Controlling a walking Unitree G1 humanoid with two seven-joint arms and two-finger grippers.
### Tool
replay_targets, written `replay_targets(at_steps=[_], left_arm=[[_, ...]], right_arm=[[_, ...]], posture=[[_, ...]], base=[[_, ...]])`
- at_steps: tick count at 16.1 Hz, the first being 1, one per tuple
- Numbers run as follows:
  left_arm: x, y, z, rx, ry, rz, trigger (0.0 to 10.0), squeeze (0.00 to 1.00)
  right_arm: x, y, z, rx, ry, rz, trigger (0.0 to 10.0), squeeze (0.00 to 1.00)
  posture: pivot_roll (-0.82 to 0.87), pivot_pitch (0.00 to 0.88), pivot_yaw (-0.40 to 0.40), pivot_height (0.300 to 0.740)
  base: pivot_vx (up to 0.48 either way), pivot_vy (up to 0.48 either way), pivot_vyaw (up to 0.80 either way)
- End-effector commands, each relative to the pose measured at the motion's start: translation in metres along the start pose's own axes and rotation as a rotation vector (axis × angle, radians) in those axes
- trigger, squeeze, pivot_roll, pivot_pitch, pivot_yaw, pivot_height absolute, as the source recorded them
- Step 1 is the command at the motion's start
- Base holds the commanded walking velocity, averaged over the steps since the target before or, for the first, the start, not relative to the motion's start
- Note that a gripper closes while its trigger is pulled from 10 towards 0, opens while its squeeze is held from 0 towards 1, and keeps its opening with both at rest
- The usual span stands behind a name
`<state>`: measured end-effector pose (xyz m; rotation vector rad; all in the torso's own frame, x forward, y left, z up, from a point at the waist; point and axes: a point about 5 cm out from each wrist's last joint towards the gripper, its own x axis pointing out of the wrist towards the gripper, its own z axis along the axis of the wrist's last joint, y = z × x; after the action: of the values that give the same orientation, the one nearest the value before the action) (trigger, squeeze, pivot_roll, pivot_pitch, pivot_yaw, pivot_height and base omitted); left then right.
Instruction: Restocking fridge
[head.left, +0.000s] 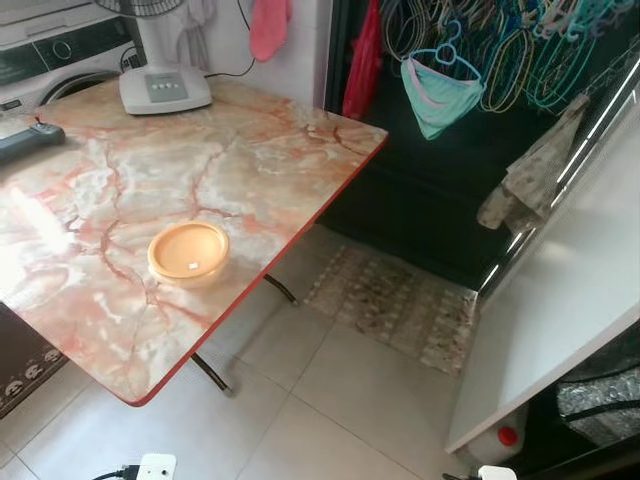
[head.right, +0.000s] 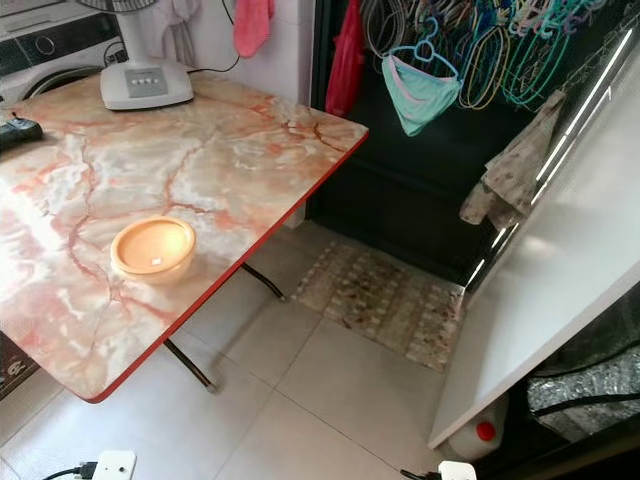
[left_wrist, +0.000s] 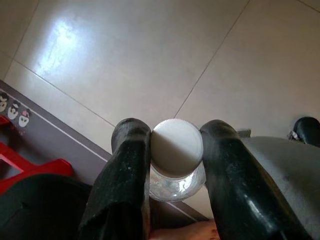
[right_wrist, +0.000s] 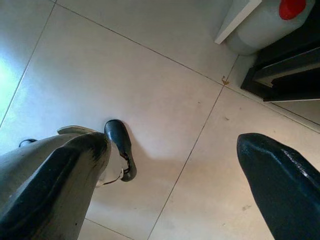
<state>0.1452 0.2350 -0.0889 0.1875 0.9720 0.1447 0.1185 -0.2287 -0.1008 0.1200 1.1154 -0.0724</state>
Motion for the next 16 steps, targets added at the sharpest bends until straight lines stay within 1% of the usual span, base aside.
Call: replay_targets(at_steps=[1,2,3,9,16], left_arm=[[-0.0011,-0.0016,-0.0067,0.017,0.034,-0.003,10.0,0.00],[-0.0012,-0.0016,-0.0072,0.006,0.037,0.000,10.0,0.00],[-0.0012,-0.0017,-0.0075,-0.010,0.038,0.002,10.0,0.00],[-0.0011,-0.0036,-0.0074,-0.014,0.041,0.001,10.0,0.00],[-0.0007,-0.0023,-0.0070,-0.025,0.048,0.009,10.0,0.00]], right_arm=[[-0.0005,-0.0011,-0.0017,-0.008,0.009,0.001,10.0,0.00],[-0.0005,-0.0012,-0.0017,-0.009,0.010,0.000,10.0,0.00],[-0.0005,-0.0013,-0.0016,-0.010,0.010,0.000,10.0,0.00],[-0.0003,-0.0015,-0.0001,-0.004,0.006,-0.001,10.0,0.00],[-0.0001,-0.0012,0.0010,0.000,0.005,-0.001,10.0,0.00]], posture=[[0.02,0.000,-0.033,0.740],[0.02,0.000,-0.033,0.740],[0.02,0.000,-0.035,0.740],[0.03,0.000,-0.043,0.740],[0.03,0.000,-0.046,0.740]], base=[[0.000,-0.480,-0.80],[0.000,-0.368,-0.80],[0.000,0.000,-0.79],[0.000,0.000,-0.79],[0.000,0.000,-0.79]])
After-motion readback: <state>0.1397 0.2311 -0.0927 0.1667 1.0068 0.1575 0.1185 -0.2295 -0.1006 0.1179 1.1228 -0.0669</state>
